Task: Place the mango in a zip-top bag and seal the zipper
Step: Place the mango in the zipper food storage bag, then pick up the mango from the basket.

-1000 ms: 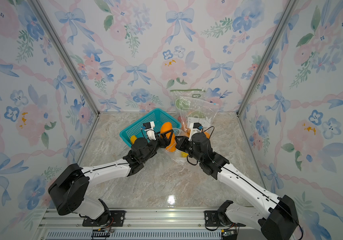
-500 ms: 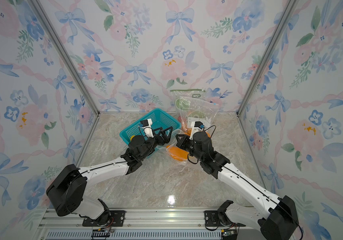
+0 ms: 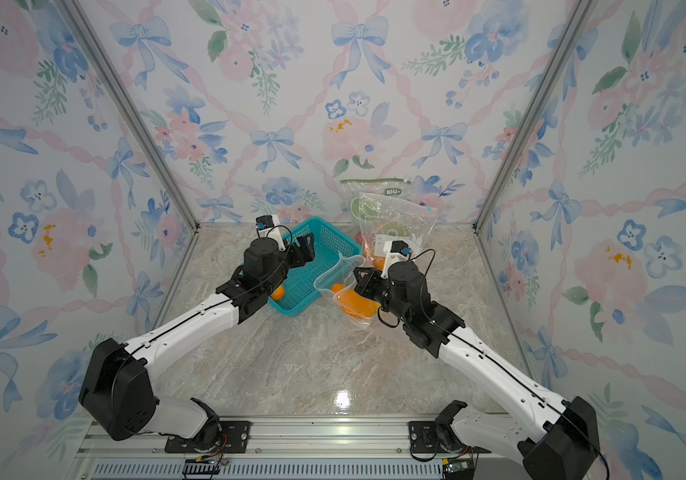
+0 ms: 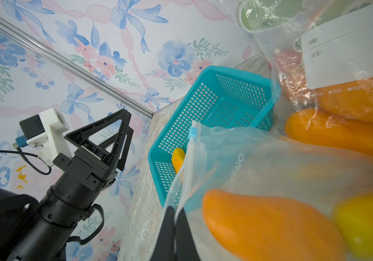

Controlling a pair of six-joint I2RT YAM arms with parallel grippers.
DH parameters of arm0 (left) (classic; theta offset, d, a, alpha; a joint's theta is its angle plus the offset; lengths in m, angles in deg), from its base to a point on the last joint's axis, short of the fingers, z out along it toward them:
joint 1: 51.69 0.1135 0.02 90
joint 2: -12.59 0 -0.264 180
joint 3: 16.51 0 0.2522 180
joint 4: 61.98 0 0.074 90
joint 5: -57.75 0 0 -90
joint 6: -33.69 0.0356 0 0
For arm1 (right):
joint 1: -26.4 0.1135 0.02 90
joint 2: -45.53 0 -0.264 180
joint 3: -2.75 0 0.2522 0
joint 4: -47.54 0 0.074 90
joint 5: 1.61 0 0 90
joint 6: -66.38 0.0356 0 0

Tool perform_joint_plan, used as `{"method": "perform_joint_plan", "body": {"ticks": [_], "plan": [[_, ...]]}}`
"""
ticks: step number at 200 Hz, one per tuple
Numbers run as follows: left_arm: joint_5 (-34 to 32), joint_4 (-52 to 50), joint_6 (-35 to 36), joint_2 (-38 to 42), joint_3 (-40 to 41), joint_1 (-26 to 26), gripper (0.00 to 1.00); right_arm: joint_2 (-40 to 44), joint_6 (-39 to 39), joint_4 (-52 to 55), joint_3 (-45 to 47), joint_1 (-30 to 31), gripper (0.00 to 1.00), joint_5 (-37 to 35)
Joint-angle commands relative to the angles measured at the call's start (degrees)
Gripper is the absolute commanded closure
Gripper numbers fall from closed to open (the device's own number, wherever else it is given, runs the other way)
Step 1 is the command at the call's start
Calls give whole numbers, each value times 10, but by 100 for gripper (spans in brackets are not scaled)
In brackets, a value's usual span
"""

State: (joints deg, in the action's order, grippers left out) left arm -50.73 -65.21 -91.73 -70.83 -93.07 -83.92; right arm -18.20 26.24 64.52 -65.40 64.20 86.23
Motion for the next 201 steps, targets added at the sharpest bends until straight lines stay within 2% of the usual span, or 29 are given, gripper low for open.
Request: {"method": "perform_joint_plan", "body": {"ticks": [1,20,47,77,121,163,201], "plan": [[-92,-107,-43,-39,-19,10,16,9,-15,19,-12,-8,100,-12],[-146,-163,-66,-90,-77,10,19,9,-17,25,-12,-8,100,-12],[-171,-210,-82,-164,-149,12,19,10,-20,29,-12,-11,100,-11],[-210,-239,-128,-217,-186,19,19,10,-23,41,-19,-16,100,-10],[-183,-271,-213,-266,-196,58,19,11,-25,47,-19,-22,100,-8],[-185,-314,-276,-295,-199,72,18,9,-16,41,-9,-24,100,-8],[-179,-347,-301,-316,-203,82,17,7,-10,38,-6,-24,100,-8]]}}
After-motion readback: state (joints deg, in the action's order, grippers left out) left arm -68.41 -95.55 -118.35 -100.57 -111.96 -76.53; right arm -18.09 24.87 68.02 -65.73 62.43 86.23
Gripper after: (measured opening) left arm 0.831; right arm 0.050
